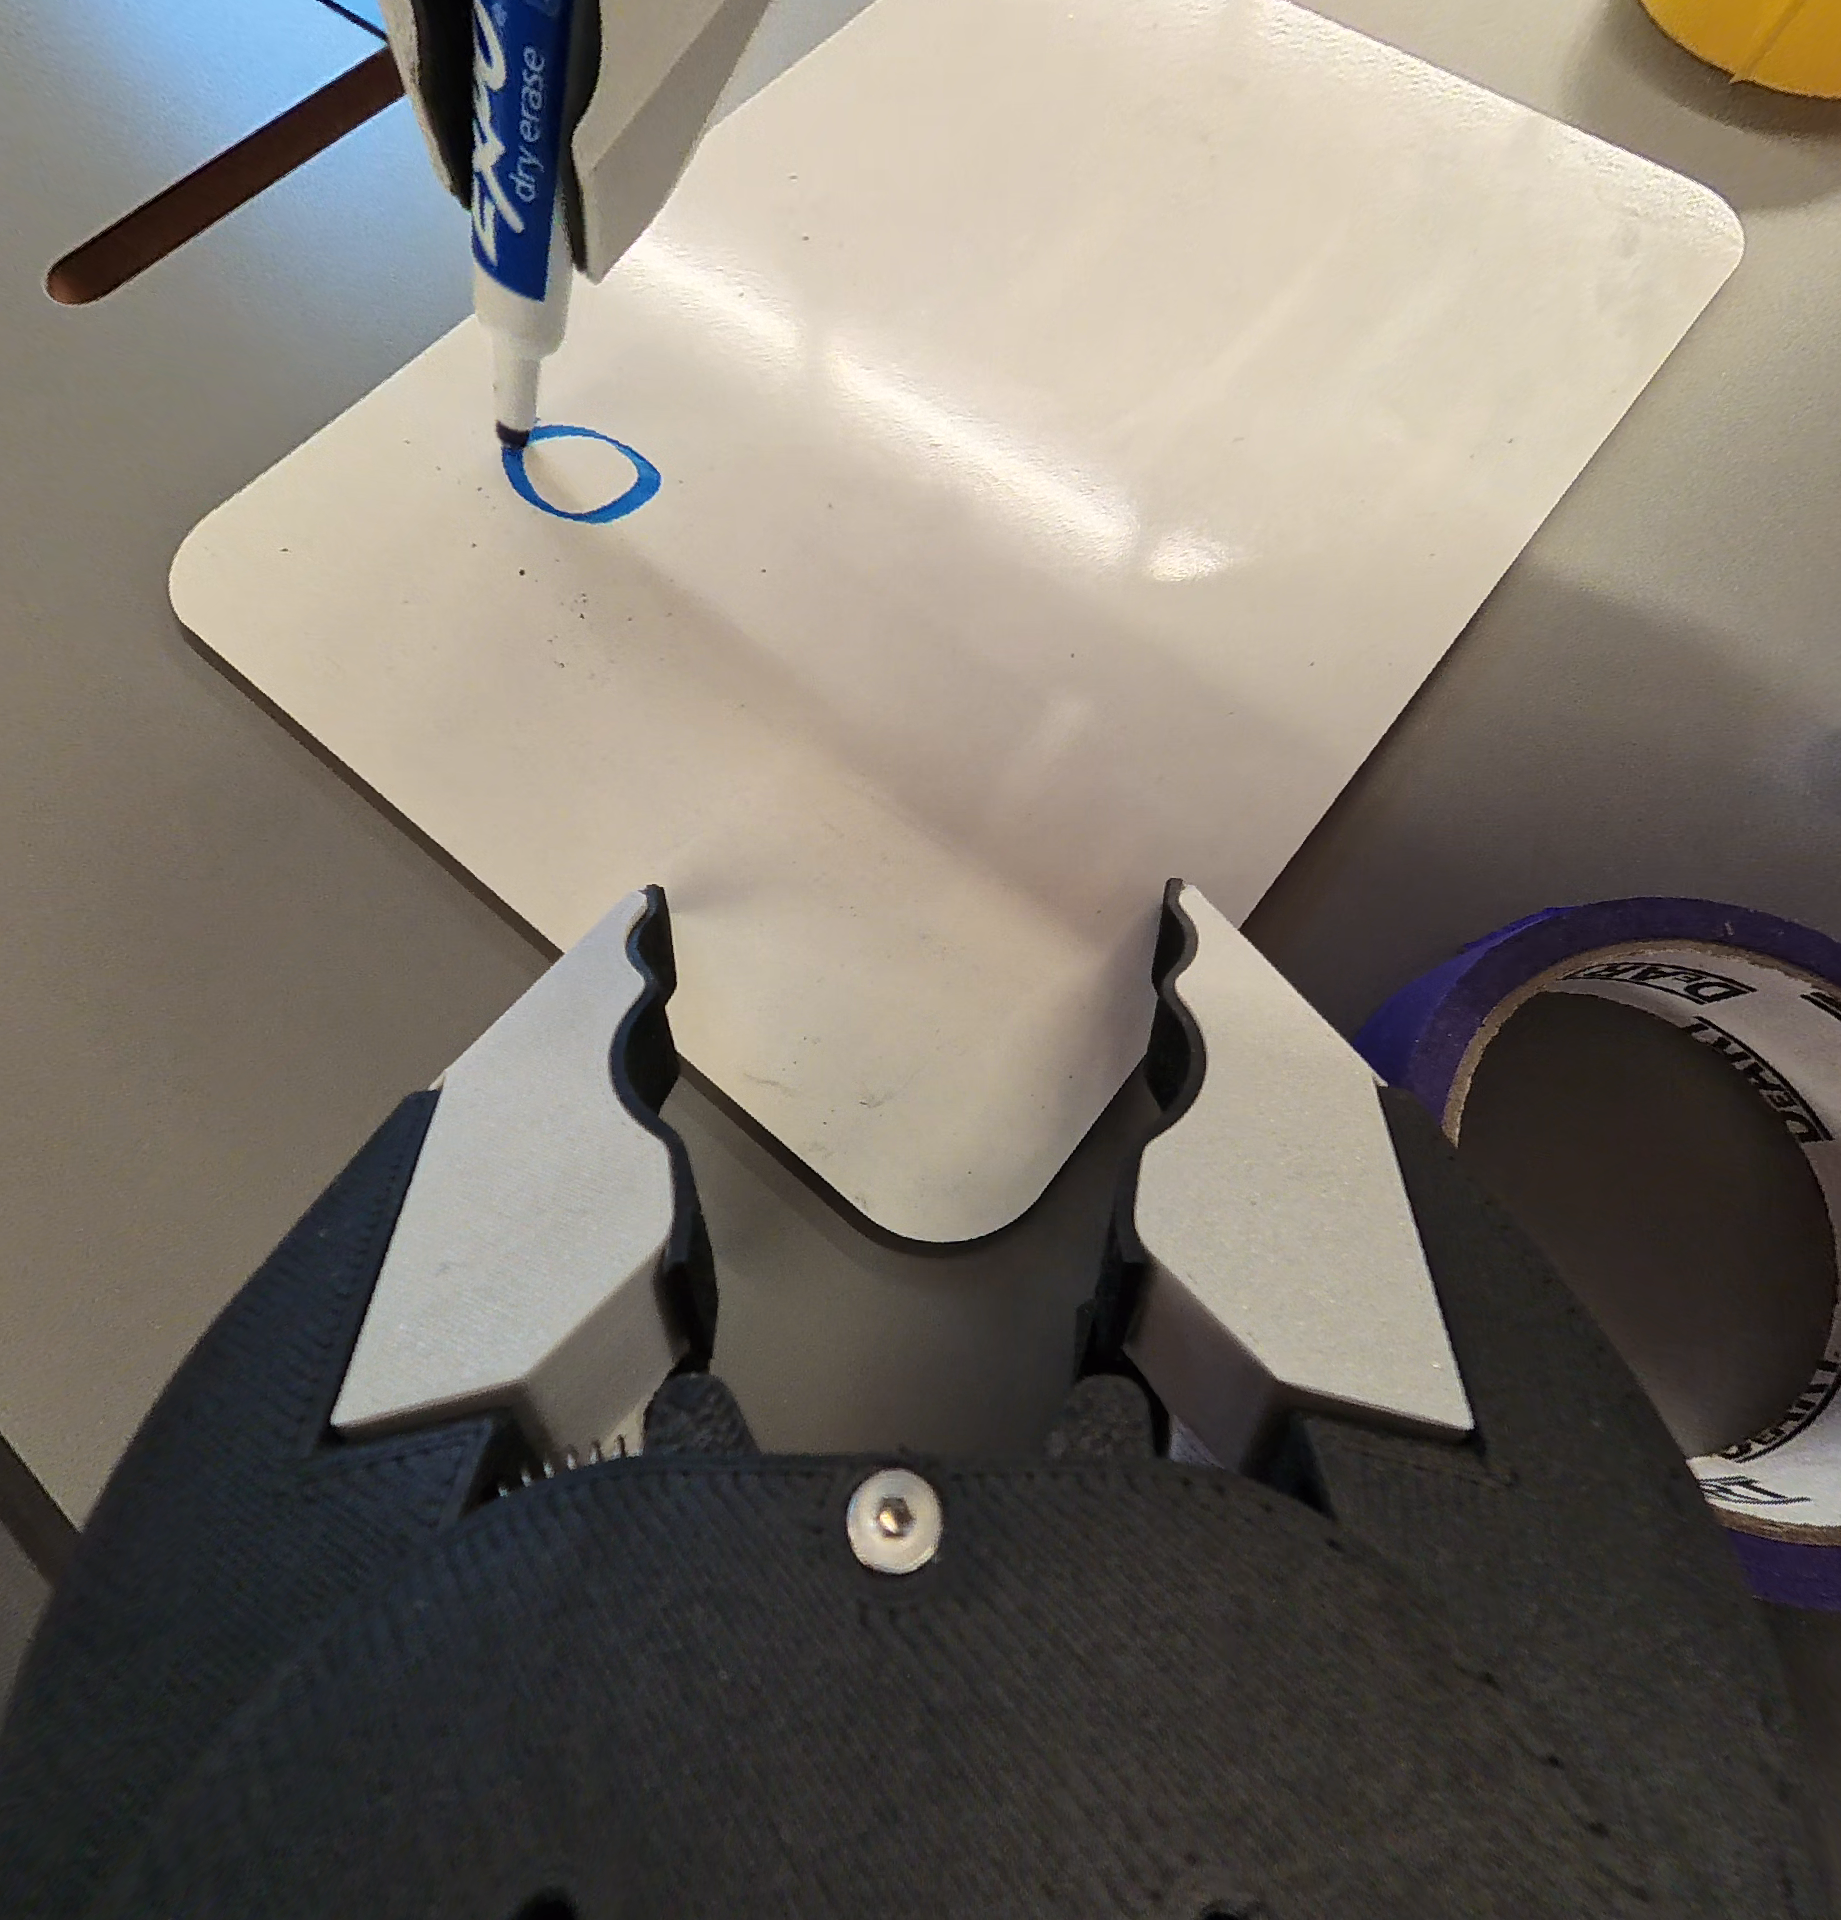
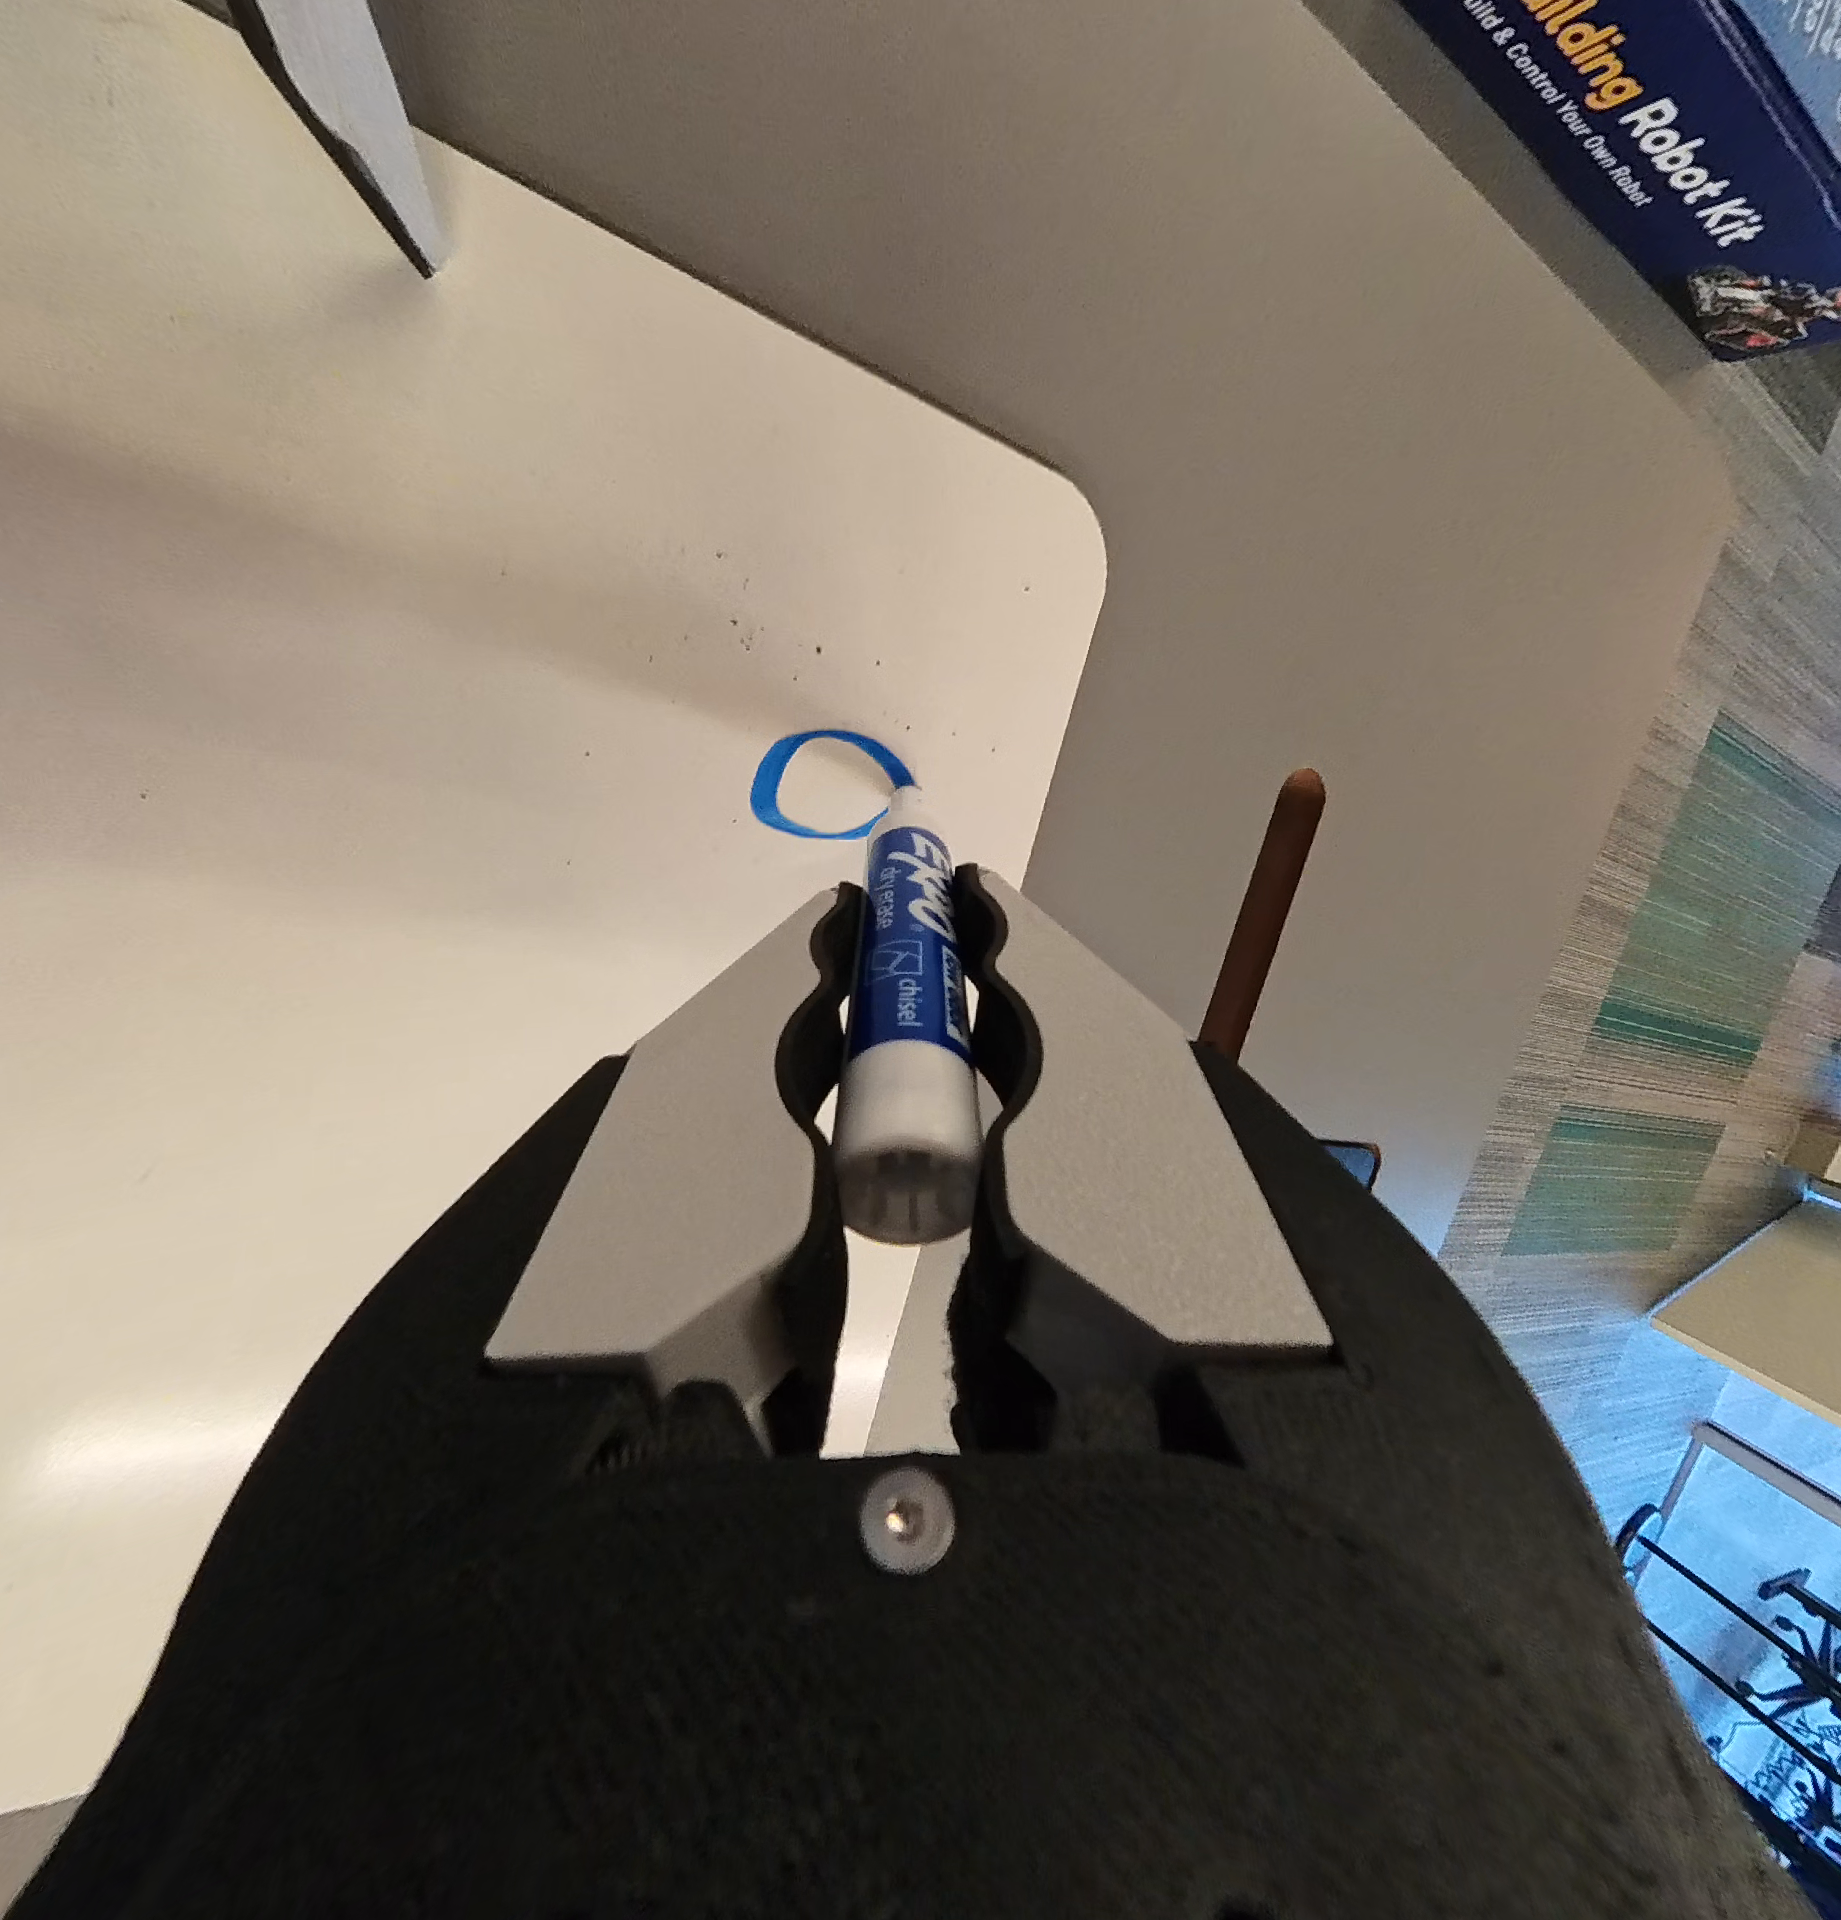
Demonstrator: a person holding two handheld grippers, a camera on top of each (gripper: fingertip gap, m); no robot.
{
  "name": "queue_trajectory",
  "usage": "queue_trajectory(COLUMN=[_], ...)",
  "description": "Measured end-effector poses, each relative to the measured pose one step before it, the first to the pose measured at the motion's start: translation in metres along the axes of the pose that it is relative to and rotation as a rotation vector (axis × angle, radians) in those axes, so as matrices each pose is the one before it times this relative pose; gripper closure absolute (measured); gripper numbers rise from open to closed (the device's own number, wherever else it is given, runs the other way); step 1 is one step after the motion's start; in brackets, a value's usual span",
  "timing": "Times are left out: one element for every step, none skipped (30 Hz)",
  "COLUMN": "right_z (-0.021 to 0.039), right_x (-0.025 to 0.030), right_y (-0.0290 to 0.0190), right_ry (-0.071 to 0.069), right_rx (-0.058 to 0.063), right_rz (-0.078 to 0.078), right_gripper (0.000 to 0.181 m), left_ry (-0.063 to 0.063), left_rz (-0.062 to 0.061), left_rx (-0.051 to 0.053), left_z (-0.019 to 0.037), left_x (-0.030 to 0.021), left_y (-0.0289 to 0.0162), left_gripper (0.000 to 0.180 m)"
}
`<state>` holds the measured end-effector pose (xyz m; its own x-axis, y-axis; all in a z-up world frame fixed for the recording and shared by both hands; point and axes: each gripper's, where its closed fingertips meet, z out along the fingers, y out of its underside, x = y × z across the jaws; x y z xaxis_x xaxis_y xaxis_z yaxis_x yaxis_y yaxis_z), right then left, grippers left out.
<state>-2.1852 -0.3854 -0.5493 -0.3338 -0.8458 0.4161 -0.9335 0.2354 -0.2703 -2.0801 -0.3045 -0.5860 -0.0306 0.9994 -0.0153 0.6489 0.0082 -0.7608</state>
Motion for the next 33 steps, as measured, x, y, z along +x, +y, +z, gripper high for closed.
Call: queue_trajectory(right_z=[0.00028, -0.00111, -0.00607, -0.01140, -0.01335, -0.01142, -0.00719, -0.00268, 0.00097, 0.00313, 0.00361, 0.00315, 0.00213, 0.00179, 0.00195, 0.00244, 0.00270, 0.00214, 0.00130, 0.00052, 0.00001, -0.00006, -0.00011, 0.00019, 0.00041, 0.00056, 0.00042, 0.00040, 0.00029, 0.00028, 0.00014, 0.00014, 0.00012], right_x=[0.00023, 0.00120, 0.00596, 0.00826, 0.00662, 0.00213, -0.00235, -0.00570, -0.00884, -0.00941, -0.00663, -0.00365, -0.00179, -0.00034, 0.00070, 0.00104, 0.00074, 0.00057, 0.00054, 0.00040, 0.00070, 0.00060, 0.00052, 0.00021, 0.00033, -0.00002, -0.00013, -0.00032, -0.00026, -0.00029, 0.00029, 0.00040, 0.00001], right_y=[-0.00046, 0.00058, -0.00004, -0.00380, -0.00469, -0.00195, 0.00324, 0.00736, 0.00773, 0.00739, 0.00707, 0.00426, -0.00005, -0.00229, -0.00139, 0.00016, 0.00112, 0.00089, 0.00044, -0.00027, -0.00055, -0.00023, -0.00028, 0.00015, 0.00037, 0.00038, 0.00004, -0.00013, -0.00006, -0.00019, 0.00020, -0.00004, -0.00015], right_ry=[-0.0002, 0.0085, 0.0385, 0.0420, 0.0213, -0.0003, -0.0062, -0.0061, -0.0120, -0.0155, -0.0055, -0.0009, -0.0021, -0.0047, -0.0042, -0.0030, -0.0045, -0.0018, 0.0009, 0.0033, 0.0035, 0.0009, 0.0000, -0.0015, 0.0007, -0.0002, 0.0009, -0.0004, -0.0003, -0.0011, 0.0014, 0.0007, -0.0018], right_rx=[0.0016, -0.0042, 0.0033, 0.0291, 0.0364, 0.0259, 0.0034, -0.0133, -0.0137, -0.0178, -0.0283, -0.0209, -0.0008, 0.0101, 0.0030, -0.0041, -0.0094, -0.0087, -0.0072, -0.0030, 0.0004, 0.0000, 0.0025, -0.0002, -0.0034, -0.0039, -0.0014, -0.0014, -0.0007, -0.0003, -0.0012, 0.0000, 0.0011], right_rz=[0.0024, -0.0005, -0.0029, 0.0234, 0.0650, 0.0775, 0.0594, 0.0328, 0.0131, -0.0019, -0.0155, -0.0168, -0.0017, 0.0104, 0.0083, 0.0004, -0.0006, -0.0029, -0.0086, -0.0079, -0.0029, 0.0033, 0.0034, 0.0025, 0.0010, -0.0017, -0.0045, -0.0035, -0.0032, -0.0026, -0.0013, -0.0003, 0.0017], right_gripper=[0.164, 0.163, 0.164, 0.164, 0.164, 0.164, 0.164, 0.164, 0.164, 0.163, 0.163, 0.163, 0.163, 0.163, 0.164, 0.163, 0.163, 0.163, 0.163, 0.163, 0.163, 0.163, 0.163, 0.163, 0.163, 0.163, 0.163, 0.163, 0.163, 0.164, 0.163, 0.163, 0.163], left_ry=[0.0000, 0.0001, 0.0001, -0.0001, -0.0001, 0.0000, 0.0000, 0.0000, 0.0000, 0.0002, 0.0003, 0.0001, 0.0001, 0.0001, 0.0000, -0.0001, -0.0002, -0.0001, -0.0001, -0.0001, 0.0000, 0.0001, 0.0001, 0.0001, 0.0000, 0.0000, 0.0000, 0.0000, 0.0000, 0.0001, 0.0001, 0.0001, 0.0002], left_rz=[0.0000, 0.0001, 0.0001, 0.0002, 0.0001, 0.0000, 0.0000, 0.0000, 0.0000, 0.0001, 0.0000, 0.0001, 0.0002, 0.0001, 0.0001, 0.0002, 0.0002, 0.0001, 0.0001, 0.0000, 0.0000, 0.0000, -0.0001, 0.0000, 0.0000, 0.0000, 0.0000, 0.0000, 0.0000, 0.0000, -0.0001, 0.0000, -0.0001], left_rx=[0.0000, 0.0000, 0.0000, 0.0000, 0.0001, 0.0000, 0.0000, 0.0000, 0.0000, 0.0000, 0.0000, 0.0000, 0.0000, 0.0000, 0.0000, 0.0000, 0.0000, 0.0000, 0.0000, 0.0000, 0.0000, 0.0000, 0.0000, 0.0000, 0.0000, 0.0000, 0.0000, 0.0000, 0.0000, 0.0000, 0.0000, 0.0000, 0.0000], left_z=[0.00000, 0.00000, -0.00008, 0.00000, 0.00000, 0.00000, 0.00008, 0.00000, 0.00000, 0.00000, 0.00000, 0.00000, 0.00000, 0.00000, -0.00007, 0.00000, 0.00000, 0.00000, 0.00000, 0.00000, 0.00000, 0.00000, 0.00000, 0.00000, 0.00000, 0.00000, 0.00000, 0.00000, 0.00000, 0.00000, 0.00000, 0.00000, 0.00000], left_x=[0.00000, 0.00000, 0.00000, 0.00007, -0.00002, 0.00000, 0.00001, 0.00000, 0.00000, 0.00002, 0.00005, 0.00001, 0.00001, 0.00000, 0.00009, -0.00003, 0.00006, -0.00003, -0.00003, -0.00002, 0.00001, 0.00001, 0.00002, 0.00001, 0.00001, 0.00000, 0.00000, 0.00000, 0.00000, 0.00002, 0.00002, 0.00001, -0.00007], left_y=[0.00000, 0.00000, 0.00006, 0.00000, -0.00001, 0.00000, -0.00007, 0.00000, 0.00000, 0.00000, 0.00000, 0.00000, 0.00000, 0.00000, -0.00008, 0.00000, 0.00000, 0.00000, 0.00000, 0.00000, 0.00000, 0.00000, 0.00000, 0.00000, 0.00000, 0.00000, 0.00000, 0.00000, 0.00000, 0.00000, 0.00000, 0.00000, 0.00000], left_gripper=[0.087, 0.087, 0.087, 0.088, 0.088, 0.087, 0.088, 0.088, 0.088, 0.088, 0.088, 0.088, 0.088, 0.088, 0.088, 0.088, 0.088, 0.088, 0.088, 0.088, 0.088, 0.088, 0.088, 0.088, 0.088, 0.088, 0.088, 0.088, 0.088, 0.088, 0.088, 0.088, 0.088])
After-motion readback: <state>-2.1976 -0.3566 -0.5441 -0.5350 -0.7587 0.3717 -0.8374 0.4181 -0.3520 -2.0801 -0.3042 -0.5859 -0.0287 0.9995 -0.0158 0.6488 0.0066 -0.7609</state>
